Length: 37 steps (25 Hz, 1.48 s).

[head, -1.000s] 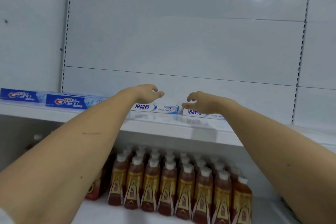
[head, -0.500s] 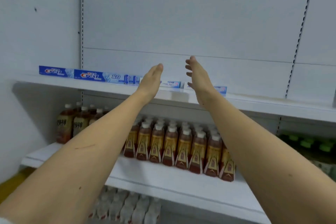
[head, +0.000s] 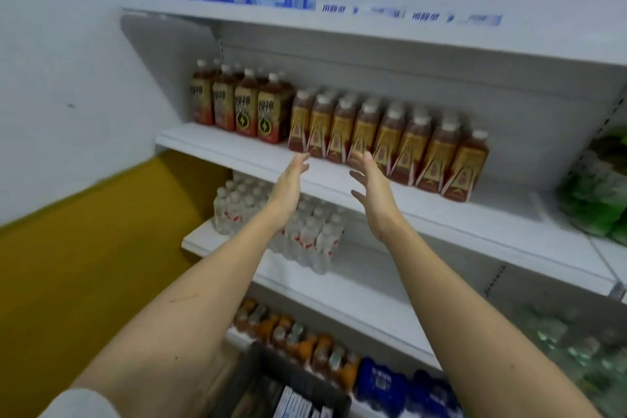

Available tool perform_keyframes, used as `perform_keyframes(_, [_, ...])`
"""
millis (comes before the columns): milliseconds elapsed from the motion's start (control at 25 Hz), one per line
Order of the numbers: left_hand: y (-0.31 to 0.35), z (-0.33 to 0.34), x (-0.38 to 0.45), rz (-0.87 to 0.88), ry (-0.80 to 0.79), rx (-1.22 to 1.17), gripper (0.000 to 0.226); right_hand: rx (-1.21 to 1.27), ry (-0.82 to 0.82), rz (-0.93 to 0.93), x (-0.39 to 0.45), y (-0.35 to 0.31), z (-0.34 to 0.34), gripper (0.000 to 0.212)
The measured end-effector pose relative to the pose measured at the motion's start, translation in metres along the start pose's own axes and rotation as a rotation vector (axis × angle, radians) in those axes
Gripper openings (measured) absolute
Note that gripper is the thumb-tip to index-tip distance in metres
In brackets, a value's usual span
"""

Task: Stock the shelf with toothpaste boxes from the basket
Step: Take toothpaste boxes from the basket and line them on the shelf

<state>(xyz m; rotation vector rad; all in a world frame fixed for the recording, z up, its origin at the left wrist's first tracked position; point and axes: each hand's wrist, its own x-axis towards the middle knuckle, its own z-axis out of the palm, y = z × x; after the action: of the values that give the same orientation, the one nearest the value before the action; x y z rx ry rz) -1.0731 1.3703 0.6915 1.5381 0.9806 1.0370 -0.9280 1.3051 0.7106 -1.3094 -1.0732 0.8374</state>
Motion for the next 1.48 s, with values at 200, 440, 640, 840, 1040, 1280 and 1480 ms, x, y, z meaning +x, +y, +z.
perform_keyframes(200, [-0.112,-0.011,-0.021,-0.257,-0.081,0.001,0.059,-0.018,-0.011,0.250,-0.023,0.105,0.027,0.052])
perform_keyframes(440, [-0.242,-0.019,-0.037,-0.555,-0.193,0.030,0.058,-0.075,-0.014,0.552,-0.041,0.235,0.064,0.058])
perform_keyframes(640, [-0.367,-0.017,-0.051,-0.834,-0.251,0.061,0.061,-0.046,0.037,0.881,-0.078,0.370,0.090,0.074])
perform_keyframes(840, [-0.553,0.017,-0.097,-1.037,-0.212,0.123,0.042,-0.096,0.030,1.198,-0.125,0.555,0.096,0.052])
perform_keyframes(1040, [-0.774,0.046,-0.164,-1.198,-0.106,0.215,0.022,-0.205,-0.099,1.367,-0.155,0.762,0.099,0.039])
perform_keyframes(1280, [-0.933,0.089,-0.171,-1.042,-0.355,0.377,0.043,-0.292,-0.026,1.241,-0.158,0.939,0.114,0.050])
perform_keyframes(1480, [-0.991,0.111,-0.165,-0.780,-0.316,0.724,0.067,-0.298,0.072,1.114,-0.160,0.988,0.128,0.058])
